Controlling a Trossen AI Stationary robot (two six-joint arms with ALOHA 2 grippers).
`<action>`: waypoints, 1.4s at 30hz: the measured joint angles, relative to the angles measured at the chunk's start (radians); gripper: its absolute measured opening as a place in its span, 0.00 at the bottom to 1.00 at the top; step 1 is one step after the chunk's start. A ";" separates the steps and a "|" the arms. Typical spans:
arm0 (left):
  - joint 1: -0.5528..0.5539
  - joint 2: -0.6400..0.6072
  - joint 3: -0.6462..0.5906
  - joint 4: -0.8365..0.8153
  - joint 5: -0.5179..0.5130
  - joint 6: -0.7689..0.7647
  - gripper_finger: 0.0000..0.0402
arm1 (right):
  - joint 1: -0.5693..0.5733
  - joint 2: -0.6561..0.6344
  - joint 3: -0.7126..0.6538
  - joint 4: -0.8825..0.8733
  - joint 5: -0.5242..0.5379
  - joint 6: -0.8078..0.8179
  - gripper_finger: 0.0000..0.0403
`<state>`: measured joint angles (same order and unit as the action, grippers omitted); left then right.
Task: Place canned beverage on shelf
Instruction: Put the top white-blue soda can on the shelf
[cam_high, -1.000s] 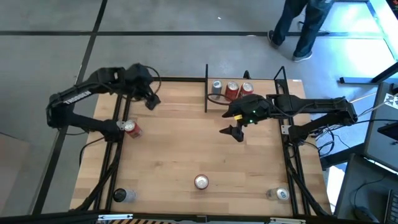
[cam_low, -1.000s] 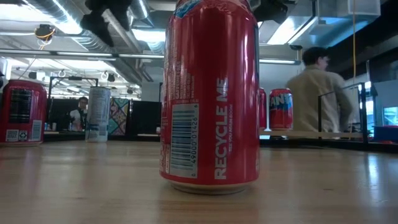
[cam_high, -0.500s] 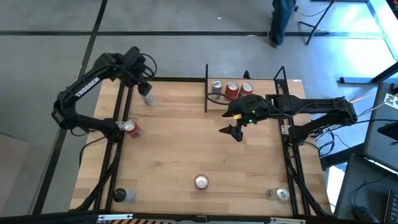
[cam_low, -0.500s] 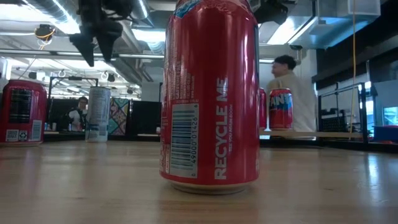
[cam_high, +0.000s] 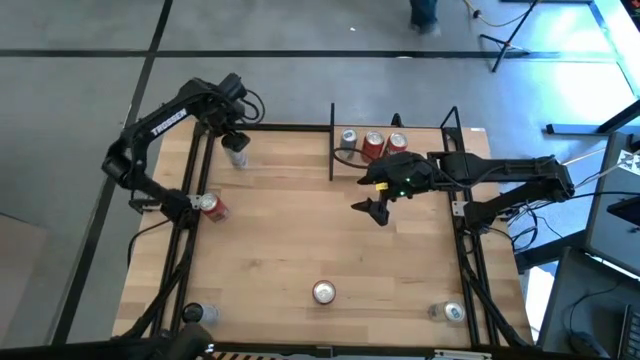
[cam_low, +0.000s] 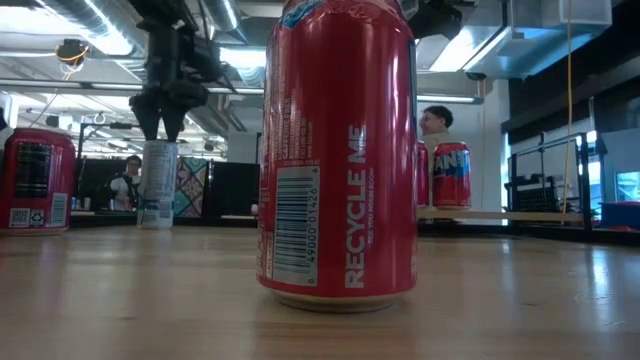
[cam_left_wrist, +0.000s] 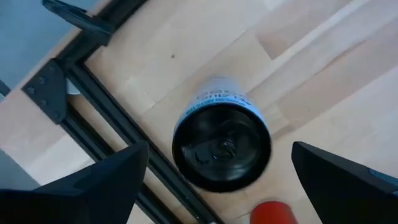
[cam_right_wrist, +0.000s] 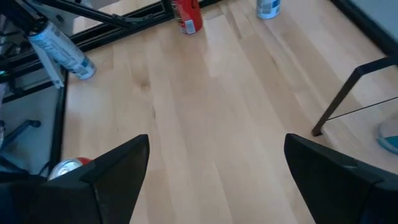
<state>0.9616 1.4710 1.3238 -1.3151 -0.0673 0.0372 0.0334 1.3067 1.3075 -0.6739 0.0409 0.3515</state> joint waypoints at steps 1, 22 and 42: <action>0.001 0.009 -0.003 0.000 0.003 0.007 0.97 | 0.000 0.000 0.000 0.000 0.014 -0.008 0.89; -0.109 0.044 -0.029 -0.034 0.041 0.104 0.54 | -0.001 0.038 -0.032 -0.020 0.170 -0.088 0.89; -0.585 0.034 0.212 -0.052 0.197 -0.017 0.54 | -0.001 0.037 -0.131 0.025 -0.008 -0.103 0.89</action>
<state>0.3765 1.5051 1.5356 -1.3673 0.1295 0.0202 0.0325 1.3441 1.1768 -0.6489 0.0334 0.2480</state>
